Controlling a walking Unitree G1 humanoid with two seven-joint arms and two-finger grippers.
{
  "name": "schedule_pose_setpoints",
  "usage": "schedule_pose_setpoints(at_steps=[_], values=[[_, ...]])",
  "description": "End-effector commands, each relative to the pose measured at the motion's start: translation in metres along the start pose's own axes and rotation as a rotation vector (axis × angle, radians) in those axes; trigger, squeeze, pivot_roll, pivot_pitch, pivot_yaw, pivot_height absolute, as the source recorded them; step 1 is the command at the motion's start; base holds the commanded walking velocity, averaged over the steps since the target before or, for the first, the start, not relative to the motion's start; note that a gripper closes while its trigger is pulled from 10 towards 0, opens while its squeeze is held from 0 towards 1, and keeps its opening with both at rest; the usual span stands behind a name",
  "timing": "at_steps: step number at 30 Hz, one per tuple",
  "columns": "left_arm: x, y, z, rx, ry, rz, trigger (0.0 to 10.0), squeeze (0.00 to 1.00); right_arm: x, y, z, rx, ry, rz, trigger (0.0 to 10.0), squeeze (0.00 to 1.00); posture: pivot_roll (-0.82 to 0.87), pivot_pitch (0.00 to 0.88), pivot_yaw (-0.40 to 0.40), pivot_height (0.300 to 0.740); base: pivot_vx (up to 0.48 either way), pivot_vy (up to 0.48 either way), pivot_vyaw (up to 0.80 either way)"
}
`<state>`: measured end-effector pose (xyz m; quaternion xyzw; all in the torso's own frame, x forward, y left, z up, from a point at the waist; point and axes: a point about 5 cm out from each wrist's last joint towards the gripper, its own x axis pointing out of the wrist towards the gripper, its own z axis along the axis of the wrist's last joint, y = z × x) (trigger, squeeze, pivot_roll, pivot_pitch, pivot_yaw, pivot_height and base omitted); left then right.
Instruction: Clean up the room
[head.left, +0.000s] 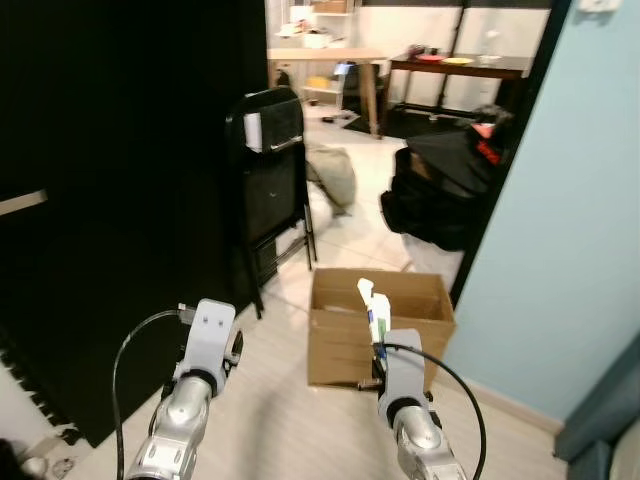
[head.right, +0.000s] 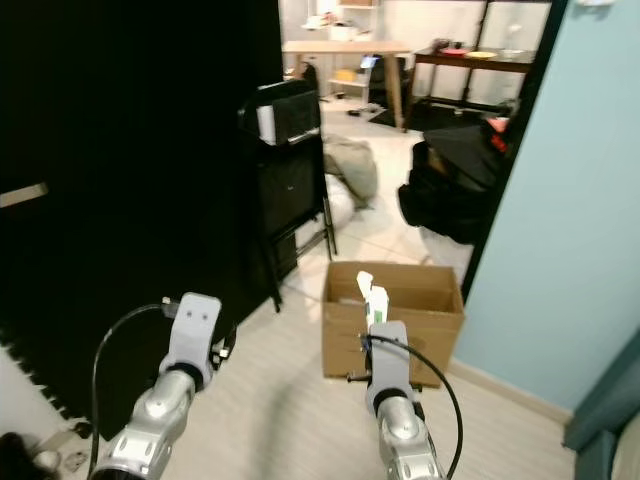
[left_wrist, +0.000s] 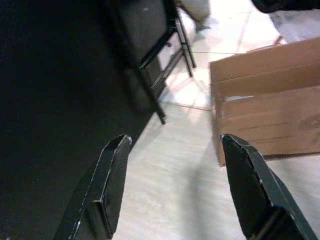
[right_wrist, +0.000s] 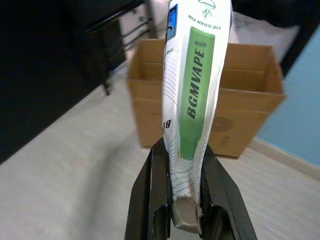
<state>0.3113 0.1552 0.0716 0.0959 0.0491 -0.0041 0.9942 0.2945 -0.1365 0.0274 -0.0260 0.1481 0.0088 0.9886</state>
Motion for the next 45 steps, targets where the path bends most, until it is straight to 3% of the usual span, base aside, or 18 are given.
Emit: schedule_pose_setpoints(at_steps=[1, 34, 45], values=[[-0.0005, 0.0009, -0.0016, 0.012, 0.007, -0.007, 10.0, 0.00, 0.0001, -0.0017, 0.0008, 0.016, -0.005, -0.016, 10.0, 0.00, -0.01, 0.000, 0.037, 0.740, 0.345, 0.000, 0.00], [0.0013, -0.0029, 0.0000, 0.012, 0.009, -0.036, 10.0, 0.00, -0.0014, -0.0038, -0.0010, 0.036, -0.001, -0.050, 10.0, 0.00, -0.02, 0.010, 0.051, 0.740, 0.329, 0.000, -0.13], [-0.0014, -0.0088, -0.0032, 0.000, 0.012, -0.029, 10.0, 0.00, 0.0016, -0.0083, 0.0061, -0.026, -0.019, -0.023, 10.0, 0.00, -0.04, 0.006, 0.002, 0.740, 0.304, 0.000, 0.00]])
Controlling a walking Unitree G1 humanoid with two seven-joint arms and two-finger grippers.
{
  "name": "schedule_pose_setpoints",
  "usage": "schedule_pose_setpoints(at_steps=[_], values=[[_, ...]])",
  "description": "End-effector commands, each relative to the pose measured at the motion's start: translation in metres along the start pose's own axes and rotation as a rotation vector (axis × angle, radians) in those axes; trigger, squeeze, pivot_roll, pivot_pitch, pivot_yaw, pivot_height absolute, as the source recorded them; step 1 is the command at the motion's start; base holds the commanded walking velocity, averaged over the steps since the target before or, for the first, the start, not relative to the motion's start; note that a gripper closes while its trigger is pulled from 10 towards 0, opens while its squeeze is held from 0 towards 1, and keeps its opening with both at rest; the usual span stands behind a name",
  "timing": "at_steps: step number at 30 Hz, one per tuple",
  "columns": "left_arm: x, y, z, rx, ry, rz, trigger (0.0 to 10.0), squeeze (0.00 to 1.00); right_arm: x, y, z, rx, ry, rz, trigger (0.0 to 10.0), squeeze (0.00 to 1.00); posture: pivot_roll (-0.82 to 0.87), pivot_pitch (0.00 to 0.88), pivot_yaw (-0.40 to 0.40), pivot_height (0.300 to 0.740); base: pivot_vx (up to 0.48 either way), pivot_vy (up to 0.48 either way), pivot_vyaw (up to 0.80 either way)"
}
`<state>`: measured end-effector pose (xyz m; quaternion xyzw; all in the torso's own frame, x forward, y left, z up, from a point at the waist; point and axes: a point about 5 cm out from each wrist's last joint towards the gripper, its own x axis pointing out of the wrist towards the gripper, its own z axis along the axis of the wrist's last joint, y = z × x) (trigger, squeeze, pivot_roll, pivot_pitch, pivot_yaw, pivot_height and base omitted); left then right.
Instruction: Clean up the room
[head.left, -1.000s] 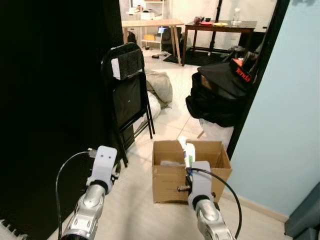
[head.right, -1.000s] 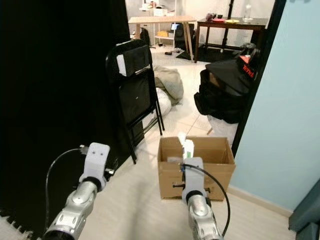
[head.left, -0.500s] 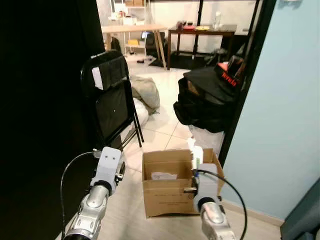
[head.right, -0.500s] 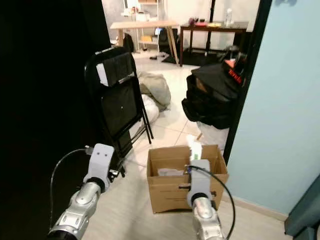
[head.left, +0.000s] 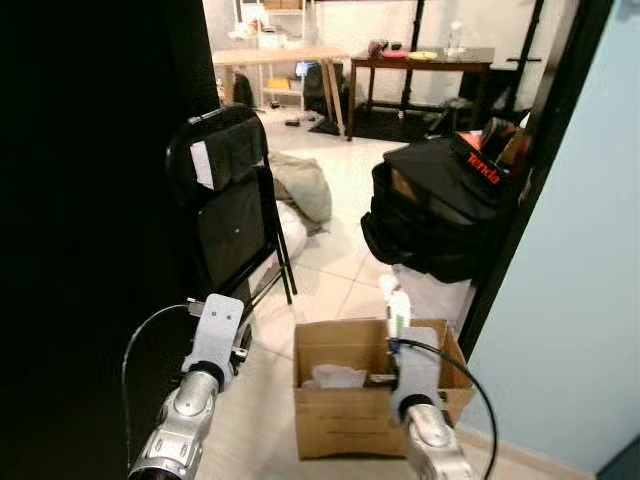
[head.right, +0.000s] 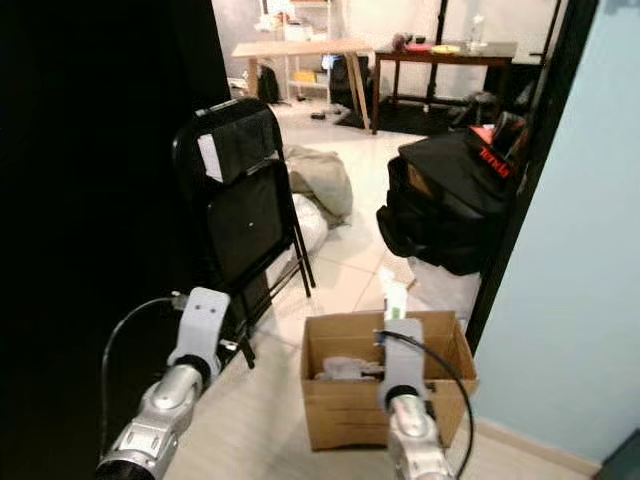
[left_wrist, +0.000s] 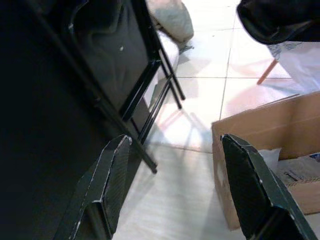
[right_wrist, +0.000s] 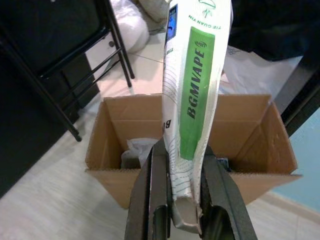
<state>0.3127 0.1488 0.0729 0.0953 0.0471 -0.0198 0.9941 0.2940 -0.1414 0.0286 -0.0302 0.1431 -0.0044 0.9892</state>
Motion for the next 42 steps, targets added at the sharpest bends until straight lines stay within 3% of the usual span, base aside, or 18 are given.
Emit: schedule_pose_setpoints(at_steps=[1, 6, 15, 42], values=[[-0.003, -0.003, -0.006, -0.001, 0.019, 0.002, 10.0, 0.00, 0.003, -0.003, 0.005, -0.022, -0.010, 0.005, 10.0, 0.00, -0.04, 0.006, 0.002, 0.740, 0.292, 0.000, 0.00], [-0.004, -0.008, -0.007, -0.022, 0.017, 0.020, 10.0, 0.00, 0.007, -0.006, 0.013, -0.077, -0.023, 0.039, 10.0, 0.00, -0.05, 0.000, -0.043, 0.740, 0.288, 0.000, 0.00], [-0.008, -0.011, -0.011, -0.039, 0.027, 0.032, 10.0, 0.00, 0.010, -0.009, 0.016, -0.106, -0.018, 0.055, 10.0, 0.00, -0.05, 0.000, -0.055, 0.740, 0.282, 0.000, 0.00], [-0.005, -0.013, -0.016, 0.003, 0.064, 0.011, 10.0, 0.00, 0.007, -0.012, 0.006, -0.123, 0.035, 0.053, 10.0, 0.00, -0.05, 0.000, -0.055, 0.740, 0.000, 0.000, 0.00]])
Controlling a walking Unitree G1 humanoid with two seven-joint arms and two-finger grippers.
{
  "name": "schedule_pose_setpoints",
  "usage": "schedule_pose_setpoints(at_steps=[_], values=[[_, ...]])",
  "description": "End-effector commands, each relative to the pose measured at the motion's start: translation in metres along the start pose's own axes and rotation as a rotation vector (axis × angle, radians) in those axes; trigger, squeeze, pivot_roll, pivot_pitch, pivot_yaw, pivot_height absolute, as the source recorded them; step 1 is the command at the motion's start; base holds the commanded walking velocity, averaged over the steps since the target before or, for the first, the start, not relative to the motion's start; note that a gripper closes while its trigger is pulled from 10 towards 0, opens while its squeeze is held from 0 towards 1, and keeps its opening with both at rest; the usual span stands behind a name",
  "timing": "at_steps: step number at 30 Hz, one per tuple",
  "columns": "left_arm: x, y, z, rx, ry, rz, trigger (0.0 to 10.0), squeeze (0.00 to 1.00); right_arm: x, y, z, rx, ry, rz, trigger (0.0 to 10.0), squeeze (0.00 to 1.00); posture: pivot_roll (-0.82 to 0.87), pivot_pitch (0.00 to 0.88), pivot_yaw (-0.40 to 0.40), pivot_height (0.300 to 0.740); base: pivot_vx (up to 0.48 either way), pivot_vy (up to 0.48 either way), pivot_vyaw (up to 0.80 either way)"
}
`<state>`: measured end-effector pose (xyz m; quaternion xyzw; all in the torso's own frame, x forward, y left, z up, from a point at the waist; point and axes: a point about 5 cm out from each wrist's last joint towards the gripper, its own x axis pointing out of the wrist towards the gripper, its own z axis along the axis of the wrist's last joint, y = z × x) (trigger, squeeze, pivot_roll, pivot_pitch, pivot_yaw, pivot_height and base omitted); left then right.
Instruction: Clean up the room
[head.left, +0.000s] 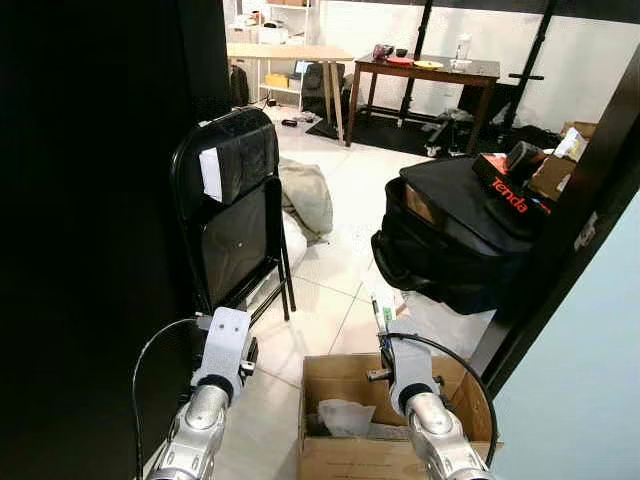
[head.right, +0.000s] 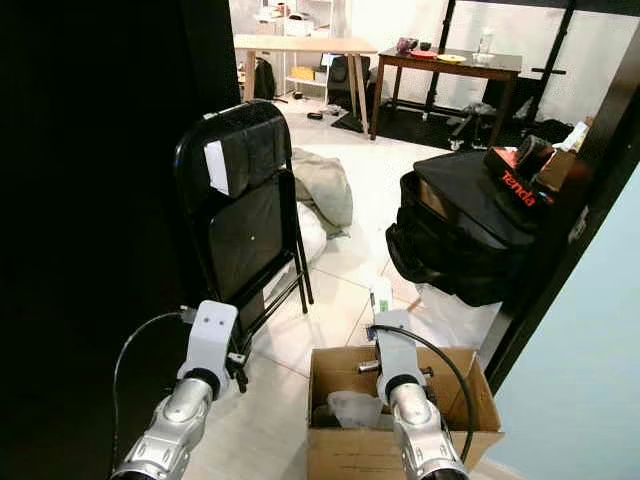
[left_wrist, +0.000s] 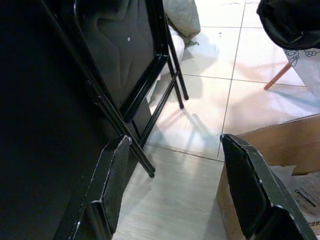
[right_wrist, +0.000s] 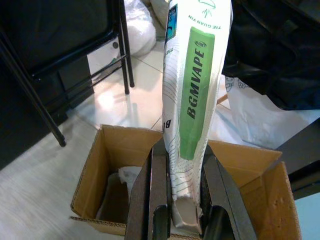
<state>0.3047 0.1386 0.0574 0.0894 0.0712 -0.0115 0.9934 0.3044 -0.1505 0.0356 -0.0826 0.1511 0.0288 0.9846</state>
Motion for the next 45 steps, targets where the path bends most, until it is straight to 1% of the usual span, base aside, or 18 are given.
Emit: schedule_pose_setpoints(at_steps=[1, 9, 15, 16, 18, 19, 20, 24, 29, 30, 32, 33, 35, 37, 39, 42, 44, 45], values=[[0.001, 0.000, -0.002, 0.016, 0.015, 0.000, 10.0, 0.00, -0.001, -0.002, -0.003, -0.009, 0.021, 0.003, 10.0, 0.00, -0.05, 0.000, -0.055, 0.740, 0.000, 0.000, 0.00], [0.001, 0.003, -0.001, 0.029, 0.012, -0.004, 10.0, 0.00, 0.000, -0.004, -0.005, -0.004, 0.031, -0.013, 10.0, 0.00, -0.03, 0.001, -0.034, 0.740, 0.000, 0.000, 0.00], [0.004, 0.007, 0.000, 0.040, 0.011, 0.005, 10.0, 0.00, -0.003, 0.004, -0.006, 0.016, 0.030, -0.008, 10.0, 0.00, -0.03, 0.000, -0.038, 0.740, 0.000, 0.000, 0.00], [0.004, 0.006, 0.001, 0.042, 0.008, 0.004, 10.0, 0.00, -0.003, 0.006, -0.007, 0.017, 0.033, -0.006, 10.0, 0.00, -0.02, 0.003, -0.021, 0.740, 0.000, 0.000, 0.00], [0.004, 0.006, 0.001, 0.043, 0.006, 0.002, 10.0, 0.00, -0.003, 0.006, -0.008, 0.017, 0.035, -0.005, 10.0, 0.00, -0.02, 0.003, -0.021, 0.740, 0.000, 0.000, 0.00], [0.004, 0.006, 0.002, 0.053, 0.003, -0.013, 10.0, 0.00, -0.003, 0.007, -0.010, 0.028, 0.040, -0.015, 10.0, 0.00, 0.00, 0.007, 0.009, 0.740, 0.000, 0.000, 0.00], [0.004, 0.006, 0.002, 0.053, 0.003, -0.013, 10.0, 0.00, -0.003, 0.007, -0.010, 0.028, 0.040, -0.015, 10.0, 0.00, 0.00, 0.007, 0.009, 0.740, 0.000, 0.000, 0.00], [0.004, 0.008, 0.003, 0.087, 0.006, -0.049, 10.0, 0.00, -0.004, 0.009, -0.014, 0.089, 0.051, -0.053, 10.0, 0.00, 0.01, 0.012, 0.048, 0.740, 0.000, 0.000, 0.00], [0.005, 0.010, 0.004, 0.100, 0.005, -0.060, 10.0, 0.00, -0.004, 0.011, -0.014, 0.107, 0.052, -0.065, 10.0, 0.00, 0.02, 0.017, 0.061, 0.740, 0.000, 0.000, 0.00], [0.005, 0.011, 0.005, 0.097, 0.007, -0.055, 10.0, 0.00, -0.005, 0.012, -0.015, 0.107, 0.052, -0.068, 10.0, 0.00, 0.00, 0.015, 0.040, 0.740, 0.000, 0.000, 0.00], [0.006, 0.011, 0.005, 0.091, 0.009, -0.049, 10.0, 0.00, -0.006, 0.012, -0.016, 0.104, 0.052, -0.066, 10.0, 0.00, 0.00, 0.015, 0.040, 0.740, 0.000, 0.000, 0.00], [0.005, 0.010, 0.003, 0.080, 0.012, -0.039, 10.0, 0.00, -0.006, 0.010, -0.015, 0.092, 0.051, -0.059, 10.0, 0.00, -0.02, 0.008, 0.011, 0.740, 0.000, 0.000, 0.00], [0.005, 0.009, 0.002, 0.072, 0.014, -0.032, 10.0, 0.00, -0.006, 0.009, -0.015, 0.084, 0.050, -0.054, 10.0, 0.00, -0.02, 0.008, 0.011, 0.740, 0.000, 0.000, 0.00], [0.002, 0.002, -0.005, 0.036, 0.034, 0.005, 10.0, 0.00, -0.002, 0.002, -0.006, 0.029, 0.033, -0.023, 10.0, 0.00, -0.05, 0.000, -0.046, 0.740, 0.000, 0.000, 0.00], [0.001, 0.001, -0.006, 0.029, 0.039, 0.011, 10.0, 0.00, -0.001, 0.000, -0.004, 0.019, 0.029, -0.019, 10.0, 0.00, -0.05, 0.000, -0.046, 0.740, 0.000, 0.000, 0.00], [0.000, -0.004, -0.008, 0.024, 0.039, 0.007, 10.0, 0.00, 0.002, -0.007, 0.001, -0.018, 0.019, -0.018, 10.0, 0.00, -0.04, 0.000, -0.075, 0.740, 0.000, 0.000, 0.00], [0.000, -0.004, -0.008, 0.024, 0.039, 0.007, 10.0, 0.00, 0.002, -0.007, 0.001, -0.018, 0.019, -0.018, 10.0, 0.00, -0.04, 0.000, -0.075, 0.740, 0.000, 0.000, 0.00], [-0.001, -0.005, -0.007, 0.028, 0.035, 0.000, 10.0, 0.00, 0.003, -0.012, 0.004, -0.034, 0.015, -0.027, 10.0, 0.00, -0.04, 0.000, -0.086, 0.740, 0.000, 0.000, 0.00]])
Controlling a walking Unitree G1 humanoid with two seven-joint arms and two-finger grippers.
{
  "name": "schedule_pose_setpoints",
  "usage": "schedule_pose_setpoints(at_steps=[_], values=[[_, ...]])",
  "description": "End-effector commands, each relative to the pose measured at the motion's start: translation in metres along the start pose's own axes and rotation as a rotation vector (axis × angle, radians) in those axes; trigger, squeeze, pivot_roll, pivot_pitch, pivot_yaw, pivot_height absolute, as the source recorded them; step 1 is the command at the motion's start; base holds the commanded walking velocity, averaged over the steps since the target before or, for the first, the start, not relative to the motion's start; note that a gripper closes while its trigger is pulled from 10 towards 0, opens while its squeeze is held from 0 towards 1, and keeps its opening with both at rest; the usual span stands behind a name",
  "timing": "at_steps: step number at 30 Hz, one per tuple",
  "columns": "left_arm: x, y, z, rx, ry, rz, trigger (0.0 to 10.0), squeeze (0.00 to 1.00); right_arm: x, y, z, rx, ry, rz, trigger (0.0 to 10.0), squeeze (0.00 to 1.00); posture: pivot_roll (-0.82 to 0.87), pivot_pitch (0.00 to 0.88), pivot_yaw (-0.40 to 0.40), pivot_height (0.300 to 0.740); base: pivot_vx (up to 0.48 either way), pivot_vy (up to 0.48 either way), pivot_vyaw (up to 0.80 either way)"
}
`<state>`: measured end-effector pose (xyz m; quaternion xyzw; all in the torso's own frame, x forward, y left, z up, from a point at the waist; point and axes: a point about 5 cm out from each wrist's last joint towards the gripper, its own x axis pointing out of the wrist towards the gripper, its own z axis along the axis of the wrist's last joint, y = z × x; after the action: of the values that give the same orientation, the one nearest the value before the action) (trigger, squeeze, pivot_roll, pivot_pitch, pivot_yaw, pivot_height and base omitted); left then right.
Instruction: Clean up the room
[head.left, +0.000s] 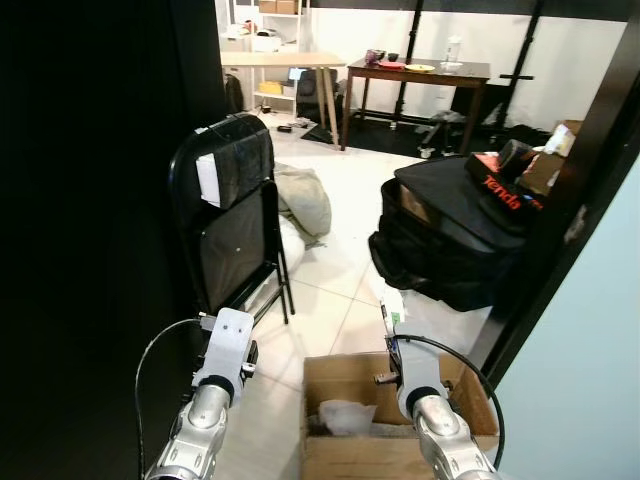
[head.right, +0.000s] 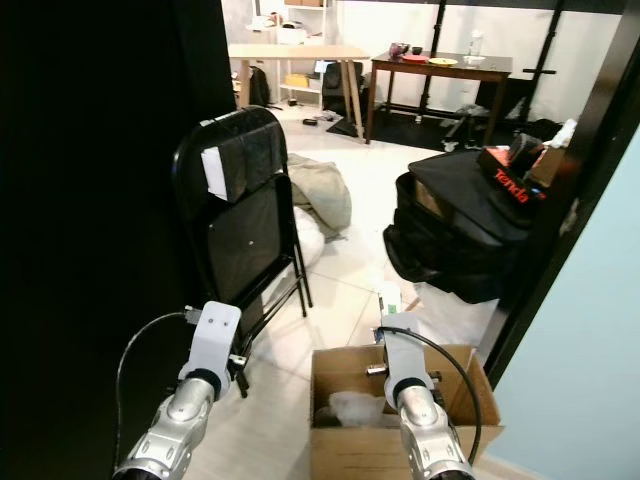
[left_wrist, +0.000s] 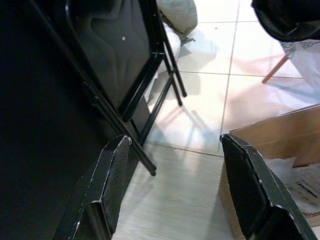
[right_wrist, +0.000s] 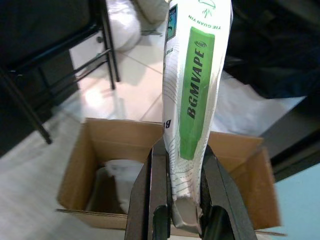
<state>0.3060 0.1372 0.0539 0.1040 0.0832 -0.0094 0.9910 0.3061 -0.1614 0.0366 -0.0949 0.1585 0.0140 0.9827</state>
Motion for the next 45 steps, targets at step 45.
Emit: schedule_pose_setpoints(at_steps=[45], values=[[0.000, 0.005, -0.009, -0.051, 0.044, 0.034, 10.0, 0.00, -0.012, 0.017, -0.022, 0.059, 0.045, 0.030, 10.0, 0.00, -0.04, 0.039, -0.061, 0.740, 0.000, 0.000, 0.00]])
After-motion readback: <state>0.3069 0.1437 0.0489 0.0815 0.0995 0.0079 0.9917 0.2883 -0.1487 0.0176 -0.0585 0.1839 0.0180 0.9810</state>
